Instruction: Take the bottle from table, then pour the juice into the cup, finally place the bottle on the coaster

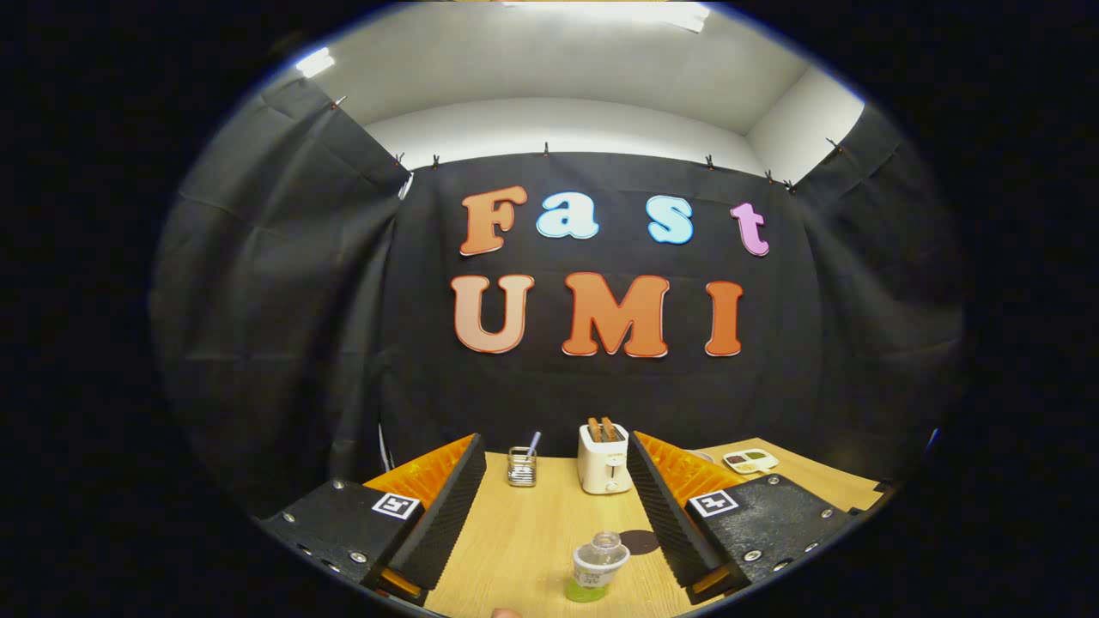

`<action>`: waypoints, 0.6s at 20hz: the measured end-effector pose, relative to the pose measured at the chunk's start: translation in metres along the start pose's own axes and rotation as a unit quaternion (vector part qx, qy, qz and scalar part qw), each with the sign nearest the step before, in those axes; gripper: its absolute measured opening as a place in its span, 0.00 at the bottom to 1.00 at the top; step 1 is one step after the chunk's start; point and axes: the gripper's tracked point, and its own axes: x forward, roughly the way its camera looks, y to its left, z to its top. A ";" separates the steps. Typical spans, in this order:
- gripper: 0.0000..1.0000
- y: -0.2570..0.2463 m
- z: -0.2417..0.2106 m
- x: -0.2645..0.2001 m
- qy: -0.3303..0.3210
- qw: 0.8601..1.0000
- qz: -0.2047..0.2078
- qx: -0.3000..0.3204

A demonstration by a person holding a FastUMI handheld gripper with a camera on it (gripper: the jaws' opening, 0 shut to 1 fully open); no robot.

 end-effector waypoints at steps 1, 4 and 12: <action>0.98 -0.002 -0.004 0.000 0.003 1.000 -0.005 0.001; 0.98 -0.005 -0.016 -0.001 0.001 1.000 -0.010 0.007; 0.98 -0.017 -0.092 0.025 0.049 0.999 -0.012 0.005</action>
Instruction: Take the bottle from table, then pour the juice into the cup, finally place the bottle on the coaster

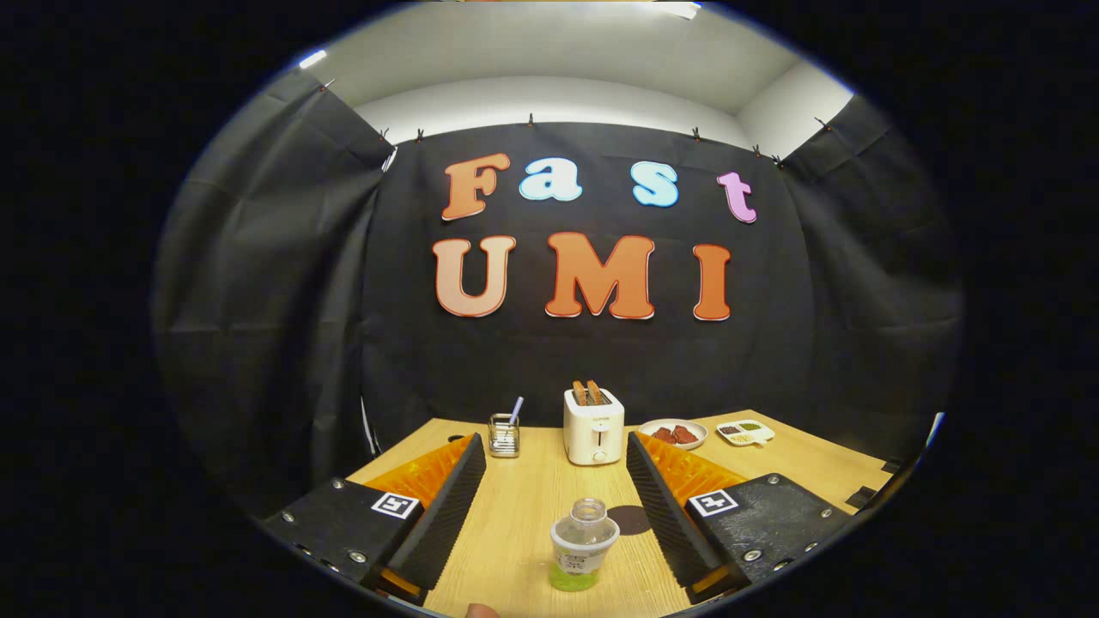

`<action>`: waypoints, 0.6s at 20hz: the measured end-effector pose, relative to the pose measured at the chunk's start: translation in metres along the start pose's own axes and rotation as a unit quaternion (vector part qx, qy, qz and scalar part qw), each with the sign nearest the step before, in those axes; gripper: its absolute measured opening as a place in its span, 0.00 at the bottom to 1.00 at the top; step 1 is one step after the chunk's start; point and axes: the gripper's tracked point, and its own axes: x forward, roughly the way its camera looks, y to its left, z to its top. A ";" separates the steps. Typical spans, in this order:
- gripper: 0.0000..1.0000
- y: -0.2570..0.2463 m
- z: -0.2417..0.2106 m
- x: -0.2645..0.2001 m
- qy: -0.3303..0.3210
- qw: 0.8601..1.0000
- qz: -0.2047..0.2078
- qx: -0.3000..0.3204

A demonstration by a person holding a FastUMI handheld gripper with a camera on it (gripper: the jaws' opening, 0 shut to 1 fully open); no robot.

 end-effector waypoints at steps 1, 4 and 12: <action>0.98 -0.001 -0.013 0.005 0.008 1.000 -0.003 -0.004; 0.98 -0.003 -0.040 0.012 0.019 1.000 -0.004 -0.012; 0.99 -0.017 -0.110 0.028 0.062 0.998 -0.012 -0.009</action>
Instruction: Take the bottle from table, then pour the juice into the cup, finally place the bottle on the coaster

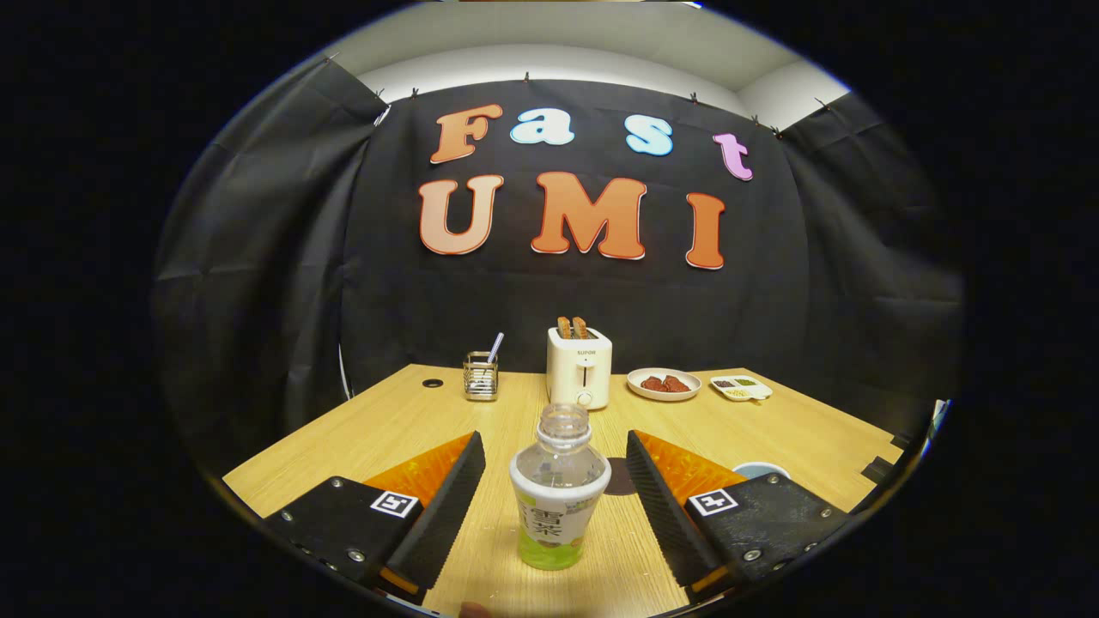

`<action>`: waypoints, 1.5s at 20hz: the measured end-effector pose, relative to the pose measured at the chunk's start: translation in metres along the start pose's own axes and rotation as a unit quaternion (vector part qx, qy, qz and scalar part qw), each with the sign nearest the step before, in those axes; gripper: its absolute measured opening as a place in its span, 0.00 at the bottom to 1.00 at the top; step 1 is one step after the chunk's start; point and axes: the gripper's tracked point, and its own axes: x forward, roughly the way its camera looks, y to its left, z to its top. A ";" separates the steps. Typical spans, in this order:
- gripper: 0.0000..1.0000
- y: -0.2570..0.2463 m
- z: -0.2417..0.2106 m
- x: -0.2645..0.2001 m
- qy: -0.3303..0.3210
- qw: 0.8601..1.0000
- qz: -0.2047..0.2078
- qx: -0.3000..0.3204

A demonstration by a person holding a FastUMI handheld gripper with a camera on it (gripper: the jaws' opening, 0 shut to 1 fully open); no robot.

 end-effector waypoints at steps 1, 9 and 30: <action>0.99 0.000 -0.010 0.004 0.006 1.000 0.000 0.001; 0.99 0.013 -0.062 0.029 0.036 0.999 0.013 -0.005; 0.64 0.021 -0.080 0.029 0.061 0.995 0.005 0.078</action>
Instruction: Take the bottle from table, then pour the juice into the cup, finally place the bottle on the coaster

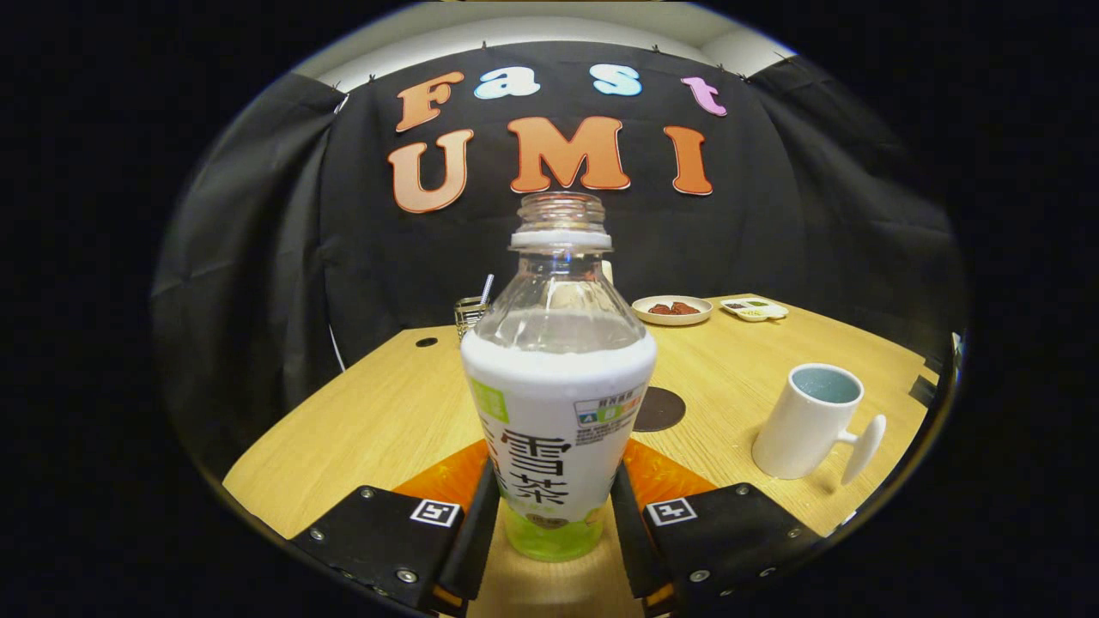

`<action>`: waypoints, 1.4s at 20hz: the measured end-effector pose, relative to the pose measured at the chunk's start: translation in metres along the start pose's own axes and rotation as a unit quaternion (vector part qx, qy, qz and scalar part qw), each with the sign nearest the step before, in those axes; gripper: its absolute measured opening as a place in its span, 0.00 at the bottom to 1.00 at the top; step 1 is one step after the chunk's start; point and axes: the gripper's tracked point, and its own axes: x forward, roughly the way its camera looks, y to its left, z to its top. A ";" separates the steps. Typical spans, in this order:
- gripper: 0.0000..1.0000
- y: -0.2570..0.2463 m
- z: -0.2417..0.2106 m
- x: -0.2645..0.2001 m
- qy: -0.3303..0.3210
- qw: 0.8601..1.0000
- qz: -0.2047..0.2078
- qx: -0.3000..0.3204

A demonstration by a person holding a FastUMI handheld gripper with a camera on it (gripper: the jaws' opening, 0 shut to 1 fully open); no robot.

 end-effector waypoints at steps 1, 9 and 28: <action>0.64 0.004 0.003 -0.002 -0.002 1.000 0.003 0.007; 0.64 0.018 0.037 -0.012 -0.028 0.995 0.037 0.088; 0.64 -0.025 0.107 -0.007 -0.063 0.899 0.056 0.430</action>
